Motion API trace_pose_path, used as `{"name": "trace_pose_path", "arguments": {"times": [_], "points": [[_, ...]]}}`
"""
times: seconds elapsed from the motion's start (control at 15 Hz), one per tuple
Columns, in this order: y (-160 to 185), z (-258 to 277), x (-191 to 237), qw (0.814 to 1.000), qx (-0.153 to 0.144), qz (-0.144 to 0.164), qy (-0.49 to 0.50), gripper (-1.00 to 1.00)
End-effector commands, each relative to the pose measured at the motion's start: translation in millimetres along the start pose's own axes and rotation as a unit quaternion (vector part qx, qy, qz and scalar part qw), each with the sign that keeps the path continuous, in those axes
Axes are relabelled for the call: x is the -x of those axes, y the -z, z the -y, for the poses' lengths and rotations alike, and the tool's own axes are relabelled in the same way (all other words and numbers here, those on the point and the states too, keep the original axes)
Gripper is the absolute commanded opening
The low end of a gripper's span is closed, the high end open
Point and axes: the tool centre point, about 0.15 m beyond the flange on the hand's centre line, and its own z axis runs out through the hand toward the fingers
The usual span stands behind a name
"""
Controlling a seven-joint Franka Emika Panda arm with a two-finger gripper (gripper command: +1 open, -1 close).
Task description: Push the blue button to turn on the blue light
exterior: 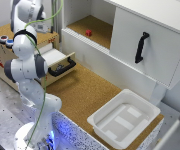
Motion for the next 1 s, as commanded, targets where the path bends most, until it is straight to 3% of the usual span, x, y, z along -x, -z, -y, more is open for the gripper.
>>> {"name": "trace_pose_path", "arguments": {"times": [0.0,0.13,0.2,0.27,0.53,0.93], "points": [[-20,79,-79,0.987,0.088,0.131,0.038,1.00],[-30,92,-85,0.982,0.110,0.144,0.046,1.00],[-31,95,-84,0.982,0.125,0.137,0.046,-1.00],[-33,98,-80,0.977,0.146,0.141,0.059,-1.00],[-43,98,-65,0.971,0.176,0.155,0.055,-1.00],[-56,71,-45,0.975,0.159,0.153,0.008,-1.00]]}}
